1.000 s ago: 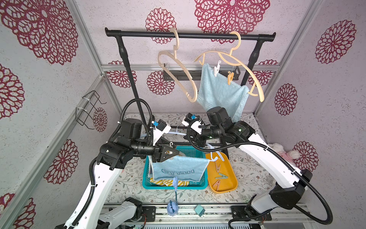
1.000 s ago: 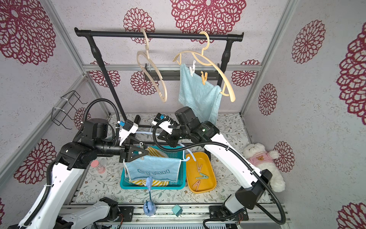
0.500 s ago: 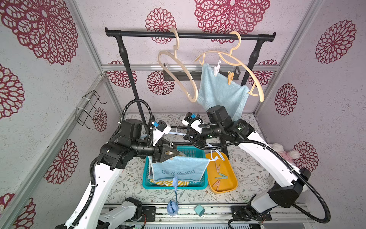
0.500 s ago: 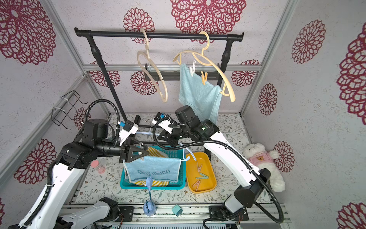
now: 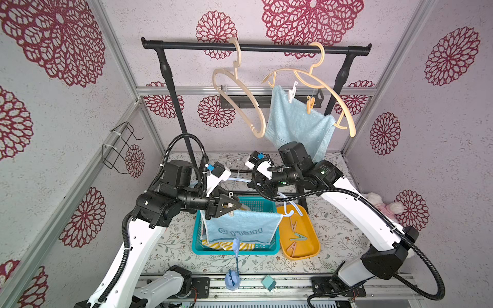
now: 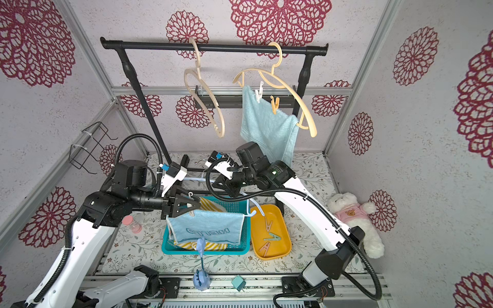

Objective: Remove the clothespins securing towels to the hanger
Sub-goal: Remove the clothespin from the hanger.

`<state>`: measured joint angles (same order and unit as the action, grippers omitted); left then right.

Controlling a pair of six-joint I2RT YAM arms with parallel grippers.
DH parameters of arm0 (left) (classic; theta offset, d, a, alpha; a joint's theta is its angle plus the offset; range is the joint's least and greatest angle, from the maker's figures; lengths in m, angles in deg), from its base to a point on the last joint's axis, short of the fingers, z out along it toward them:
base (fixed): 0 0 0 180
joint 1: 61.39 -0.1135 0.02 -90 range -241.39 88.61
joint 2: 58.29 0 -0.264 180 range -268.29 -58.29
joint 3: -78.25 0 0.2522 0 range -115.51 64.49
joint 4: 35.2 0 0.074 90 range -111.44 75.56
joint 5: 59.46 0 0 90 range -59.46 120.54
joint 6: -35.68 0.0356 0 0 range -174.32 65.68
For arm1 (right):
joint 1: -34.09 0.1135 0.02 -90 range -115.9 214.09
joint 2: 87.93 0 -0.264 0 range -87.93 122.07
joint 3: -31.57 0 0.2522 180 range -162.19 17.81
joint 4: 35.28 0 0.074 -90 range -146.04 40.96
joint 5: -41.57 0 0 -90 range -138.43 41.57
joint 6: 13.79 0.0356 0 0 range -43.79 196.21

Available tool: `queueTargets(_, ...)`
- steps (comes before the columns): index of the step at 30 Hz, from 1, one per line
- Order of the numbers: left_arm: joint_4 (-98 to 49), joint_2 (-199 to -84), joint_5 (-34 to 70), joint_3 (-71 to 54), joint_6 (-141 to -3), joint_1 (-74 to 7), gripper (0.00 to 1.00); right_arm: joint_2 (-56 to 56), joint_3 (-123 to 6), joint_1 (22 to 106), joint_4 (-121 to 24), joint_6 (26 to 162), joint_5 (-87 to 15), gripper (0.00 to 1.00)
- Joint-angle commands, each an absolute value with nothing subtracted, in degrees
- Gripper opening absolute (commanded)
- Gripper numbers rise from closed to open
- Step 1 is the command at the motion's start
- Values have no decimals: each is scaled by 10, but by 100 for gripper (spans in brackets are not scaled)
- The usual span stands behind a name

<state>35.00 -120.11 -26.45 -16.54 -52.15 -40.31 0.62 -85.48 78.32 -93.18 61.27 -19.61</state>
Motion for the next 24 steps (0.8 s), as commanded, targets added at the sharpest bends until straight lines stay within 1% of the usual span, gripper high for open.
queueTargets(1,351,-1202,-278,-164,-510,-401,26,0,-885,776,-906,635,-170,0)
queueTargets(3,351,-1202,-278,-164,-511,-402,24,0,-885,776,-906,635,-173,0)
queueTargets(5,349,-1202,-278,-163,-511,-402,18,0,-885,776,-905,635,-174,0)
queueTargets(6,349,-1202,-278,-164,-511,-402,15,0,-885,776,-905,635,-173,0)
queueTargets(7,348,-1202,-277,-164,-512,-402,10,0,-885,776,-905,635,-173,0)
queueTargets(10,345,-1201,-273,-163,-515,-402,0,0,-885,776,-903,635,-177,0)
queueTargets(17,324,-1197,-261,-163,-533,-402,0,0,-880,776,-898,638,-197,0)
queueTargets(24,291,-1186,-213,-188,-562,-401,0,8,-861,777,-886,642,-248,0)
